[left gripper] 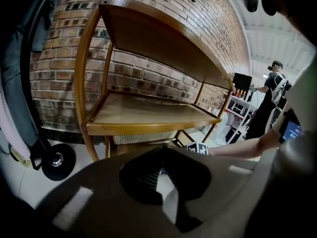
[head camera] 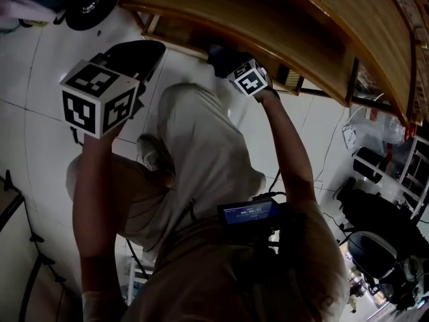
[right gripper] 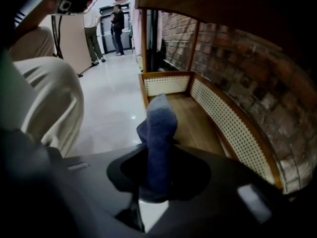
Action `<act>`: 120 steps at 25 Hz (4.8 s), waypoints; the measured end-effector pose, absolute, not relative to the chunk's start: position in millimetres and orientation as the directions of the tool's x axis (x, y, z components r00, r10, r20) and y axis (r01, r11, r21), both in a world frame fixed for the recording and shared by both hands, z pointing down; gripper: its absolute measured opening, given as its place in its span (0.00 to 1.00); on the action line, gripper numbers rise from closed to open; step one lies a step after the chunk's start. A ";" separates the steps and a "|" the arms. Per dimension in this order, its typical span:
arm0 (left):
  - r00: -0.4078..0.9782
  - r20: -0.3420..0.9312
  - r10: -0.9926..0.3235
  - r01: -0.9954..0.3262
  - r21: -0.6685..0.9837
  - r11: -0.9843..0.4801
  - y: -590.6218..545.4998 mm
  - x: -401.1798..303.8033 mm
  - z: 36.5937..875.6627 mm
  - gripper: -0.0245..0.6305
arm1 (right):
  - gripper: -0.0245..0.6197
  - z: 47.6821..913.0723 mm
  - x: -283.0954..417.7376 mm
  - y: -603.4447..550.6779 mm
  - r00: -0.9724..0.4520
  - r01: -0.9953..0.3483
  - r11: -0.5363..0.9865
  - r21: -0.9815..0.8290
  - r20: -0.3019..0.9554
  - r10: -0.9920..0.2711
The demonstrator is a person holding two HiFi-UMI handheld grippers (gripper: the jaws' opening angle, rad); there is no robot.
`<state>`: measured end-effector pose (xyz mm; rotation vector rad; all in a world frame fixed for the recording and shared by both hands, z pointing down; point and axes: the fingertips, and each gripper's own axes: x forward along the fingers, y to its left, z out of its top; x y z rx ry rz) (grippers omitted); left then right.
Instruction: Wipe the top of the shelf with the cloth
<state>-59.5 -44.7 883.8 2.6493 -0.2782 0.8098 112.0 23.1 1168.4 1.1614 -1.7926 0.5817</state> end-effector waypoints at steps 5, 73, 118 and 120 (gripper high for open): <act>0.810 0.584 -0.053 -0.264 0.283 -0.922 -38.9 -45.2 888.2 0.04 | 0.18 1166.1 145.2 59.3 -0.142 -0.920 0.386 0.069 0.859 -0.493; 0.872 0.407 -0.273 -0.310 0.027 -0.950 -88.6 -192.4 240.8 0.04 | 0.17 192.0 79.1 1.5 0.053 -0.996 -0.074 -0.051 0.329 -0.943; 0.913 0.403 -0.060 -0.133 0.156 -0.979 -45.7 40.4 199.0 0.04 | 0.16 178.1 198.9 60.6 0.081 -0.996 -0.088 0.002 0.415 -0.906; 0.909 0.413 -0.063 -0.142 0.164 -0.976 -45.1 39.2 206.4 0.04 | 0.16 179.6 203.4 69.3 0.083 -0.995 -0.100 -0.021 0.408 -0.909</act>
